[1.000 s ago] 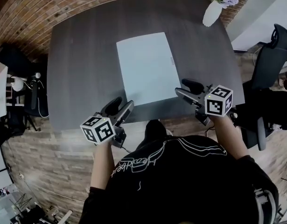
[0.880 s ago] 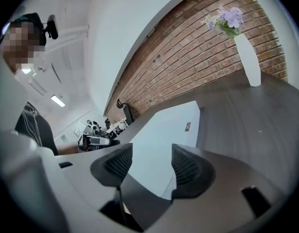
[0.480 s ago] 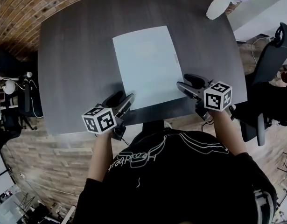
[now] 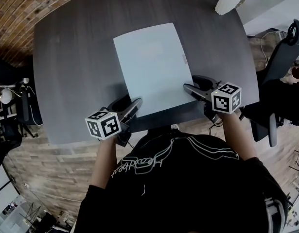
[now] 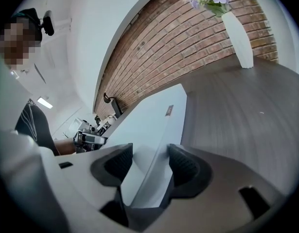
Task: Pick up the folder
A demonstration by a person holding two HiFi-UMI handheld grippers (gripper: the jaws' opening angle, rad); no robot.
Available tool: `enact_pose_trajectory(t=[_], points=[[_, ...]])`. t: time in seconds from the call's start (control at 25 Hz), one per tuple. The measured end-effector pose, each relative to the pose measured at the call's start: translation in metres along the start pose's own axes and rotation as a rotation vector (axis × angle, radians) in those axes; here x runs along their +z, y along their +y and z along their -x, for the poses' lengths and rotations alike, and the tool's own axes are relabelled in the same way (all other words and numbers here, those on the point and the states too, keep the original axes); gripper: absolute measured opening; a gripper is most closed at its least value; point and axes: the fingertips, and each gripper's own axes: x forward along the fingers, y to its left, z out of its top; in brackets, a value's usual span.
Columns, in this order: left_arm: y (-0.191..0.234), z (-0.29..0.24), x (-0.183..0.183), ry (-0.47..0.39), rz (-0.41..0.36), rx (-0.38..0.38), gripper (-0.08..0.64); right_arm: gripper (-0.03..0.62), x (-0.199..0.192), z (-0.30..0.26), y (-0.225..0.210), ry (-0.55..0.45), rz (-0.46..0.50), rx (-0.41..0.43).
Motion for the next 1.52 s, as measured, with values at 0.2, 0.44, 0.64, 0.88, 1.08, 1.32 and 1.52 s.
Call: enact_pose_trajectory(t=[0.2, 0.44, 0.64, 0.88, 1.08, 1.32, 1.52], points=[[0.001, -0.001, 0.0, 0.012, -0.013, 0.001, 0.249, 0.213, -0.001, -0.002, -0.002, -0.004, -0.019, 0.007], [0.005, 0.0, 0.0, 0.027, -0.021, 0.012, 0.245, 0.21, -0.001, -0.005, -0.002, 0.008, -0.019, -0.002], [0.004, -0.001, -0.001, 0.031, -0.03, 0.022, 0.244, 0.207, -0.002, -0.003, -0.001, 0.004, -0.023, -0.016], [-0.004, -0.002, -0.007, 0.025, -0.042, 0.036, 0.244, 0.204, -0.008, 0.006, -0.001, -0.01, -0.02, -0.02], [-0.01, 0.0, -0.019, 0.009, -0.05, 0.053, 0.242, 0.204, -0.02, 0.015, 0.004, -0.007, -0.016, -0.031], [-0.019, 0.008, -0.037, 0.008, -0.065, 0.087, 0.233, 0.204, -0.038, 0.025, 0.013, 0.003, -0.023, -0.031], [-0.028, 0.014, -0.053, -0.004, -0.068, 0.106, 0.23, 0.202, -0.052, 0.036, 0.021, -0.011, -0.013, -0.034]])
